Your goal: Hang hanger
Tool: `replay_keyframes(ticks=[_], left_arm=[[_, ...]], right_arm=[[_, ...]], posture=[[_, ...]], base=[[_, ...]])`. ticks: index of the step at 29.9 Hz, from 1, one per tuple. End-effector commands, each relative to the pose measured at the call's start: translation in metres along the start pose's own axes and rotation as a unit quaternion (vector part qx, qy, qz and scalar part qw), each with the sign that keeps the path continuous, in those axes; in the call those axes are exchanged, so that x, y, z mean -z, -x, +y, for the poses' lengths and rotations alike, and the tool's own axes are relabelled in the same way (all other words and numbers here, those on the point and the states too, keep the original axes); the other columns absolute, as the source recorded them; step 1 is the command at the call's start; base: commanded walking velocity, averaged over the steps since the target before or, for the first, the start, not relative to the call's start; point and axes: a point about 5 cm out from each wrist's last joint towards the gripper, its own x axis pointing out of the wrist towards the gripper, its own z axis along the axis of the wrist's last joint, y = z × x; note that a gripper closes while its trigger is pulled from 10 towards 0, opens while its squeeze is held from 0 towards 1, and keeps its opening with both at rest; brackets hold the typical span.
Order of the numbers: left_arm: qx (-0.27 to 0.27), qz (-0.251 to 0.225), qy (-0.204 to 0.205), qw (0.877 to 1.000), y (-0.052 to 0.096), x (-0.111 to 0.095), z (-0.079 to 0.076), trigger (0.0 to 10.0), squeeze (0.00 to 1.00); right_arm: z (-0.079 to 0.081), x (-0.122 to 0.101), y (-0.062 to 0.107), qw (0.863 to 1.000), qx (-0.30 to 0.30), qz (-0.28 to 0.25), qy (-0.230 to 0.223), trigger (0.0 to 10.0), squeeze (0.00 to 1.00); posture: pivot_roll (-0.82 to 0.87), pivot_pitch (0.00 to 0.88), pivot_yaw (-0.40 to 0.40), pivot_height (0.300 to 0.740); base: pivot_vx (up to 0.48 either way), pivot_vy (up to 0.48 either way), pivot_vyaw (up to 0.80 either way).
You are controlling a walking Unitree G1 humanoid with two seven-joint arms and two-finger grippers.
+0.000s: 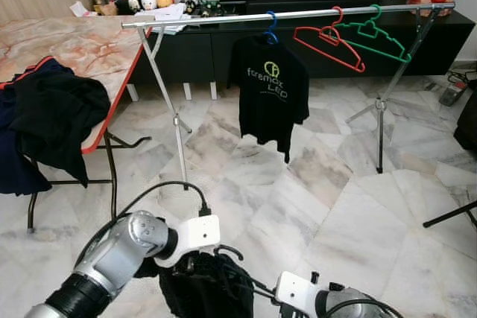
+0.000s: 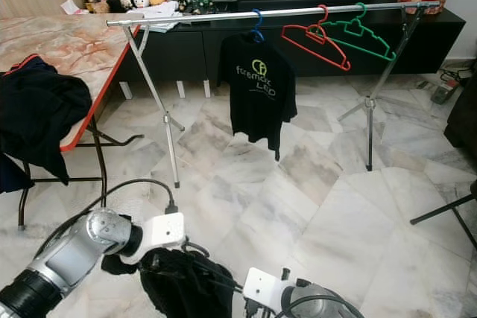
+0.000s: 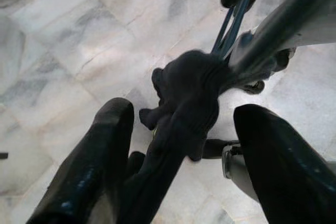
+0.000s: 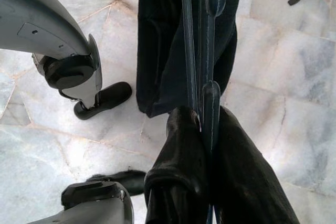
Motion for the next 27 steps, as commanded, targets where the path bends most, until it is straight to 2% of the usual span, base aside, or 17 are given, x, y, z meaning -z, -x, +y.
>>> replay_keyframes(ticks=[1, 3, 8, 9, 10, 12, 15, 17, 20, 27], left_arm=[[-0.008, 0.004, 0.002, 1.000, 0.004, 0.002, 0.005, 10.0, 1.00], [-0.011, 0.004, 0.002, 1.000, 0.004, 0.002, 0.005, 10.0, 1.00], [-0.091, 0.004, 0.013, 0.996, 0.010, 0.008, 0.022, 10.0, 1.00], [-0.091, 0.004, 0.013, 0.996, 0.010, 0.008, 0.022, 10.0, 1.00], [-0.116, -0.002, 0.028, 0.993, 0.013, 0.012, 0.026, 10.0, 1.00], [-0.132, -0.011, 0.053, 0.990, 0.014, 0.018, 0.028, 10.0, 1.00], [-0.149, -0.043, 0.107, 0.982, 0.016, 0.028, 0.028, 10.0, 1.00], [-0.155, -0.047, 0.117, 0.980, 0.016, 0.031, 0.028, 10.0, 1.00], [-0.166, -0.065, 0.158, 0.971, 0.020, 0.045, 0.023, 10.0, 1.00], [-0.173, -0.062, 0.196, 0.963, 0.029, 0.065, 0.016, 10.0, 1.00]], right_arm=[[0.000, -0.003, -0.001, 1.000, 0.006, -0.015, -0.013, 0.0, 0.00], [-0.001, -0.003, -0.001, 1.000, 0.006, -0.015, -0.014, 0.0, 0.00], [-0.004, -0.004, 0.001, 1.000, 0.002, -0.016, -0.011, 0.0, 0.00], [-0.004, -0.004, 0.001, 1.000, 0.002, -0.016, -0.011, 0.0, 0.00], [-0.005, -0.004, 0.002, 1.000, 0.002, -0.015, -0.007, 0.0, 0.00], [-0.006, -0.003, 0.003, 1.000, 0.004, -0.016, -0.003, 0.0, 0.00], [-0.011, -0.002, 0.007, 1.000, 0.010, -0.023, -0.010, 0.0, 0.00], [-0.012, -0.001, 0.009, 1.000, 0.012, -0.024, -0.012, 0.0, 0.00], [-0.014, 0.004, 0.016, 1.000, 0.004, -0.030, -0.009, 0.0, 0.00], [-0.022, 0.005, 0.029, 0.998, -0.004, -0.060, -0.007, 0.0, 0.00]], posture=[[0.02, 0.110, 0.041, 0.740], [0.02, 0.110, 0.041, 0.740], [0.02, 0.111, 0.041, 0.740], [0.02, 0.111, 0.041, 0.740], [0.02, 0.111, 0.040, 0.740], [0.02, 0.111, 0.040, 0.740], [0.01, 0.111, 0.039, 0.740], [0.01, 0.111, 0.039, 0.740], [0.01, 0.111, 0.040, 0.740], [0.00, 0.105, 0.037, 0.740]], base=[[0.000, 0.000, 0.00], [0.000, 0.000, 0.00], [0.000, 0.000, 0.00], [0.000, 0.000, 0.00], [0.000, 0.000, 0.00], [0.000, 0.000, 0.00], [0.000, 0.000, 0.00], [0.000, 0.000, 0.00], [0.000, 0.000, 0.00], [0.000, 0.000, 0.00]])
